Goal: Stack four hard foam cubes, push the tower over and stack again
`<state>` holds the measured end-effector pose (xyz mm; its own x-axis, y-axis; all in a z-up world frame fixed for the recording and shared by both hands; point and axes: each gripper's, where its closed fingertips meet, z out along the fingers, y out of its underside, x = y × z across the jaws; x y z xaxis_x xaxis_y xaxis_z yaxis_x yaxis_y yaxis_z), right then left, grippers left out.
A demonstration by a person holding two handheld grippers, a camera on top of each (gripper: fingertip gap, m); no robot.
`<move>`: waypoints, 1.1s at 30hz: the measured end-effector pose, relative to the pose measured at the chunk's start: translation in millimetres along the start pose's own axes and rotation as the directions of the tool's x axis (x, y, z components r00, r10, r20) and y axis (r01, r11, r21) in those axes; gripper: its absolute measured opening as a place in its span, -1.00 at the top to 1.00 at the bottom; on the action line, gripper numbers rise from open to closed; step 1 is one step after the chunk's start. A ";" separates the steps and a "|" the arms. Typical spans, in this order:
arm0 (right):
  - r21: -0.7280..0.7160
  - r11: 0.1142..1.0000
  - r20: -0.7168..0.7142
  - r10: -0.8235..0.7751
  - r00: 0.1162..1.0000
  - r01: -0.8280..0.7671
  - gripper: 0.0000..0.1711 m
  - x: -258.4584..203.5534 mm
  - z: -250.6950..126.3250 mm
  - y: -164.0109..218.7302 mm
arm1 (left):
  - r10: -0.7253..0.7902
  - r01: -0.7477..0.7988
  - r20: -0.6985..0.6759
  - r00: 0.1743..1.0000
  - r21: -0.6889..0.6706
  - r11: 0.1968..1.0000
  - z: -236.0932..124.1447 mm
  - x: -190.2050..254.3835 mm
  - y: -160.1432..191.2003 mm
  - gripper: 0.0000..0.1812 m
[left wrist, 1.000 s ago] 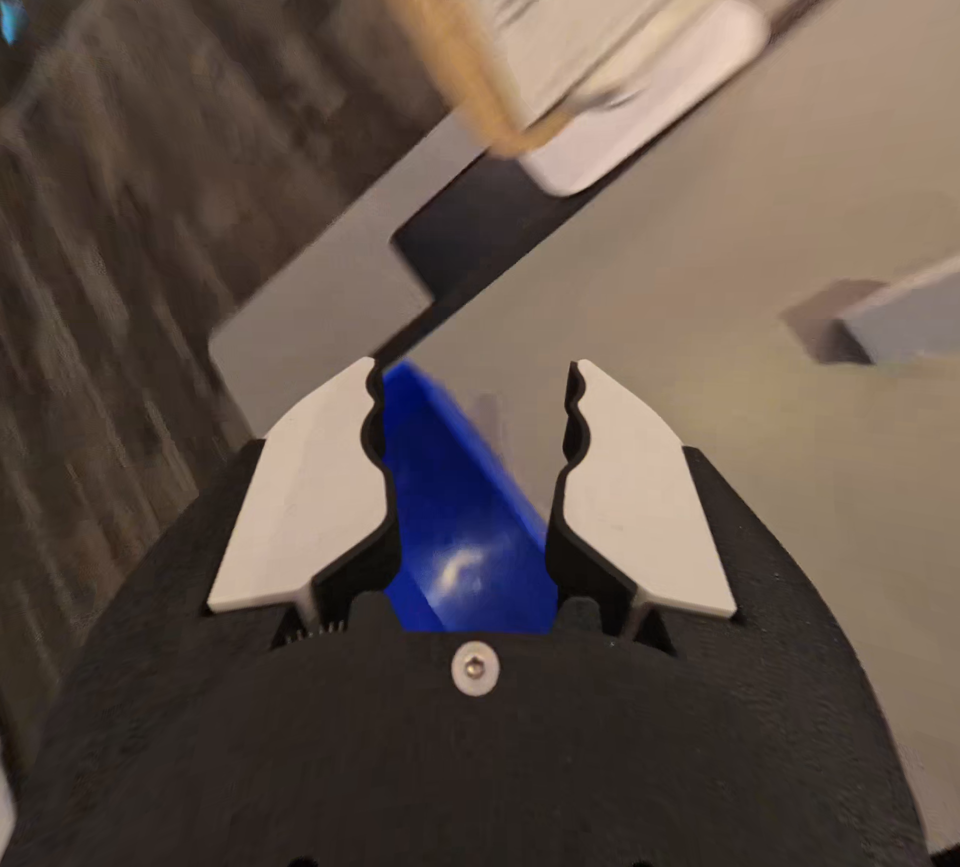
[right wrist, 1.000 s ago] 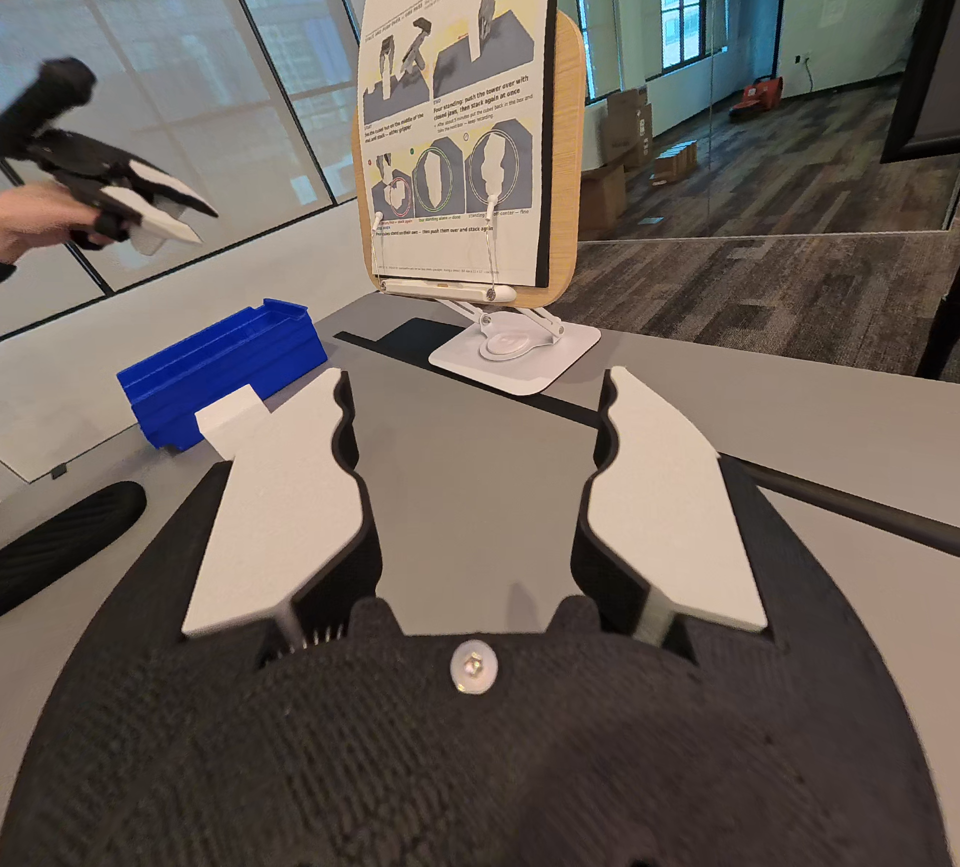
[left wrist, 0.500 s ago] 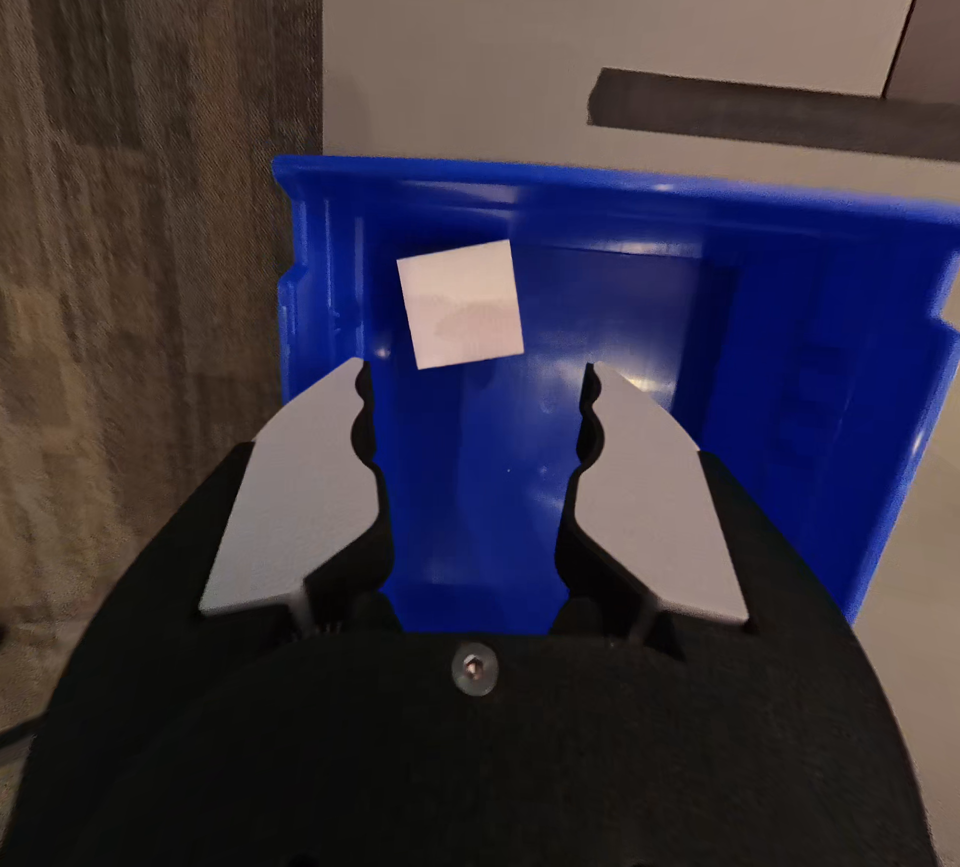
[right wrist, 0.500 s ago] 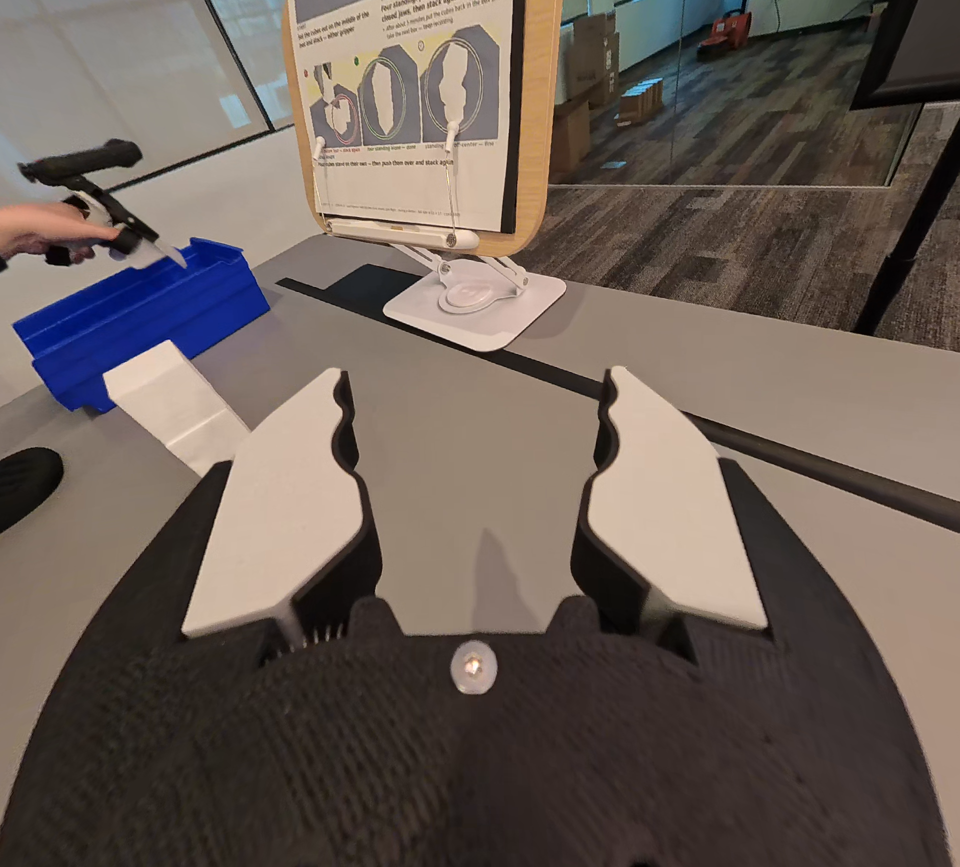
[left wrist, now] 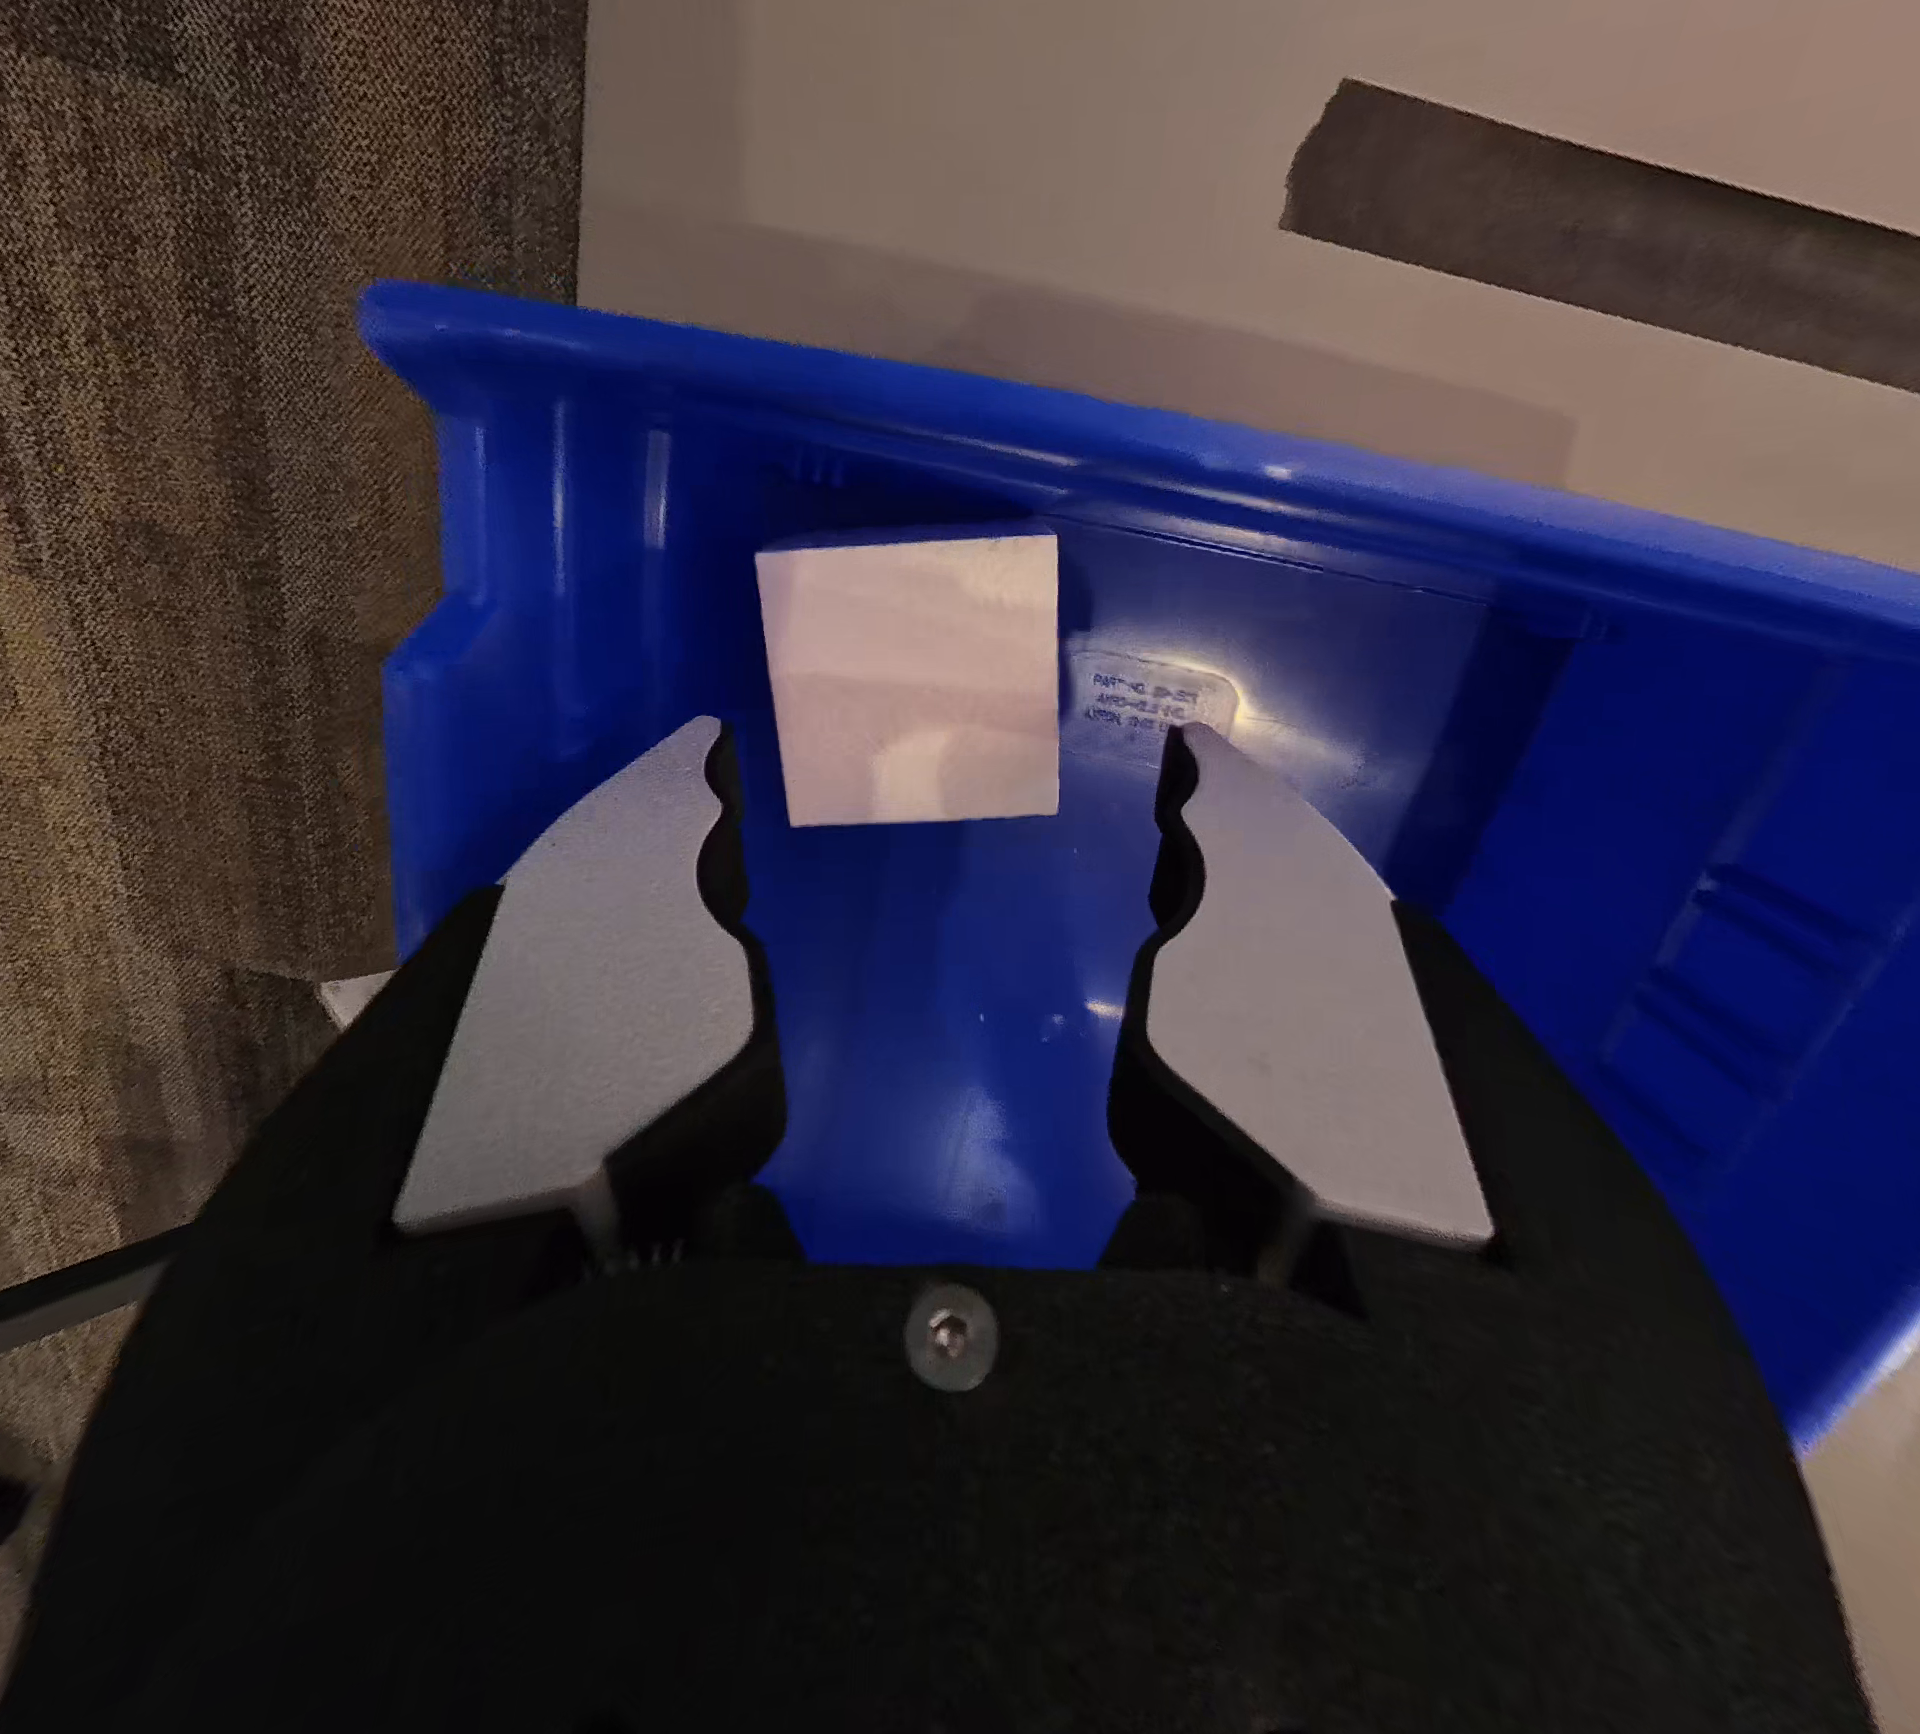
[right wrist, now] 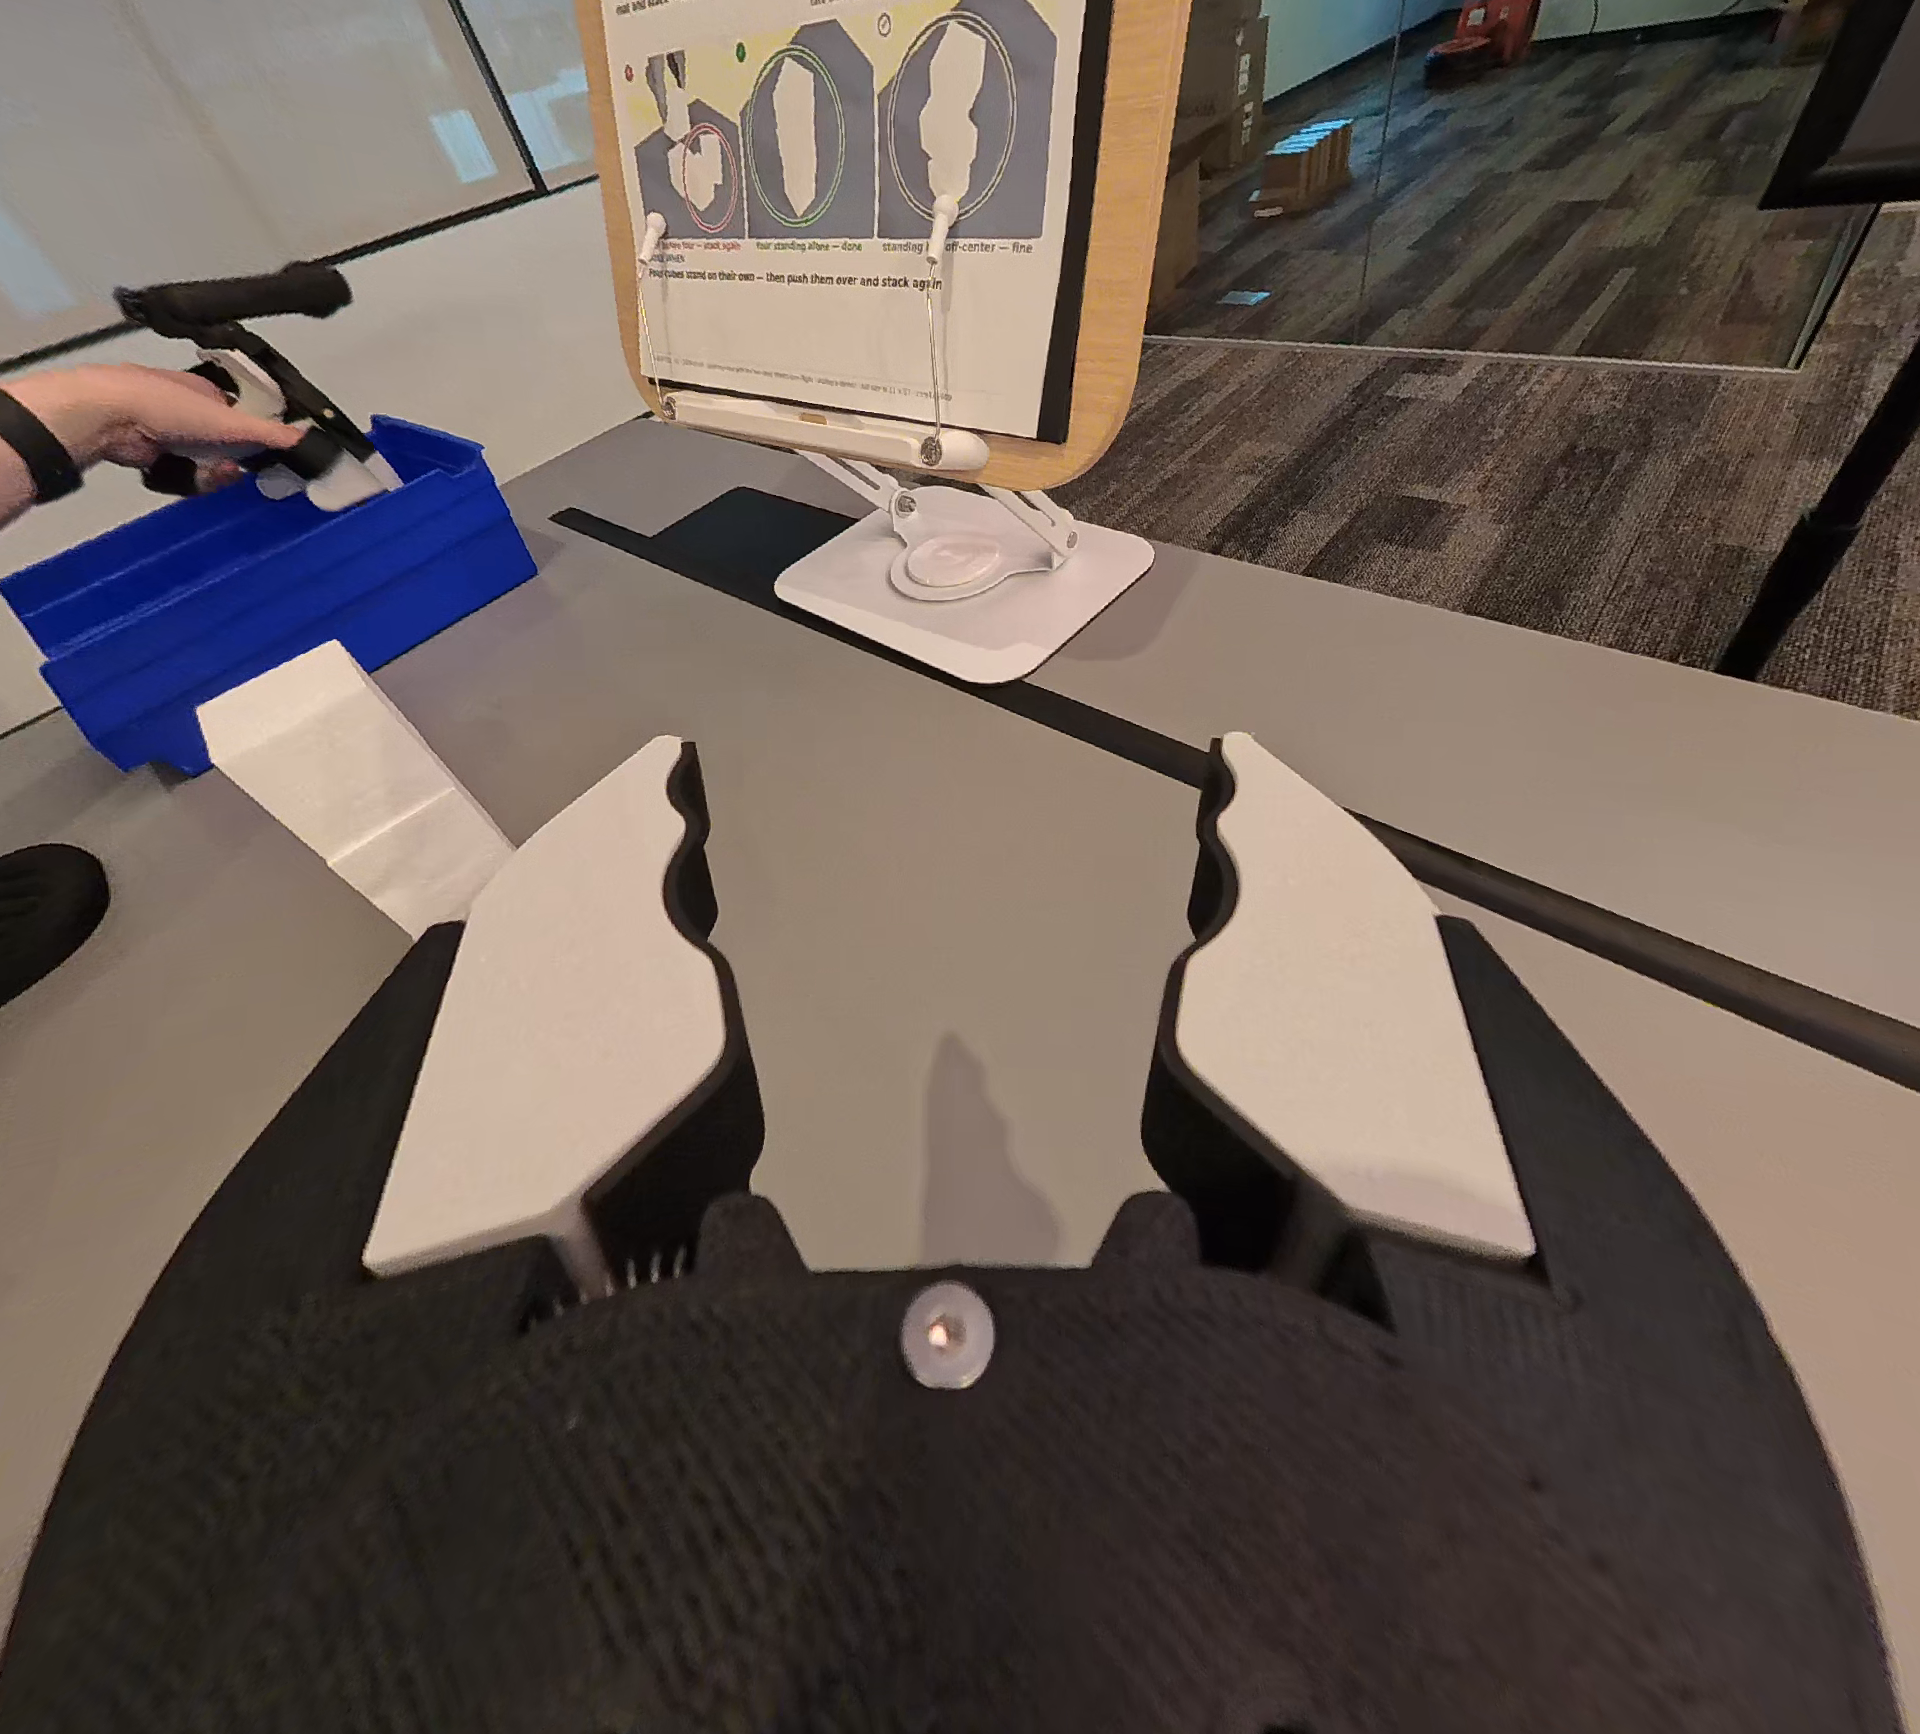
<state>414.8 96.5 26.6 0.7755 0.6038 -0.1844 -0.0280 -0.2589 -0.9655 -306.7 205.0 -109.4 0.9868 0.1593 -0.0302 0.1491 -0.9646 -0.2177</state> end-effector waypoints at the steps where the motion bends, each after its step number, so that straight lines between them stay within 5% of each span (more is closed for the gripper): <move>1: -0.001 1.000 0.001 -0.001 1.000 0.001 -0.07 -0.4 0.2 0.2 | 0.003 -0.003 0.013 1.000 -0.002 1.000 3.5 -0.8 -0.1 0.15; 16: 0.004 1.000 0.008 0.003 1.000 -0.003 -0.06 -0.6 0.5 -0.1 | 0.076 -0.072 0.076 0.994 -0.055 0.996 20.1 -2.8 8.6 0.34; 21: 0.023 1.000 0.023 0.005 1.000 -0.006 -0.06 -3.4 -2.2 -4.2 | 0.178 -0.178 0.108 0.978 -0.018 0.984 -38.0 -0.2 11.5 0.34; 25: 0.061 0.998 0.037 0.001 0.999 -0.003 -0.06 -8.2 -8.3 -14.4 | 0.368 -0.381 0.104 0.924 0.163 0.910 -133.3 50.7 -6.7 0.34; 28: 0.090 0.996 0.048 -0.012 0.999 0.008 -0.06 -14.0 -14.7 -22.8 | 0.616 -0.566 -0.053 0.786 0.341 0.751 -208.0 157.5 10.2 0.35; 33: 0.129 0.992 0.067 -0.024 0.997 0.015 -0.06 -21.1 -23.7 -32.4 | 0.918 -0.775 -0.170 0.358 0.494 0.394 -266.9 314.0 107.9 0.35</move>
<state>414.2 74.3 66.1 0.7318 0.6591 -0.1735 -0.0975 -0.1507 -0.9838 36.3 94.8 118.0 0.5009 -0.8644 -0.0446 -0.7377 -0.3994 -0.5444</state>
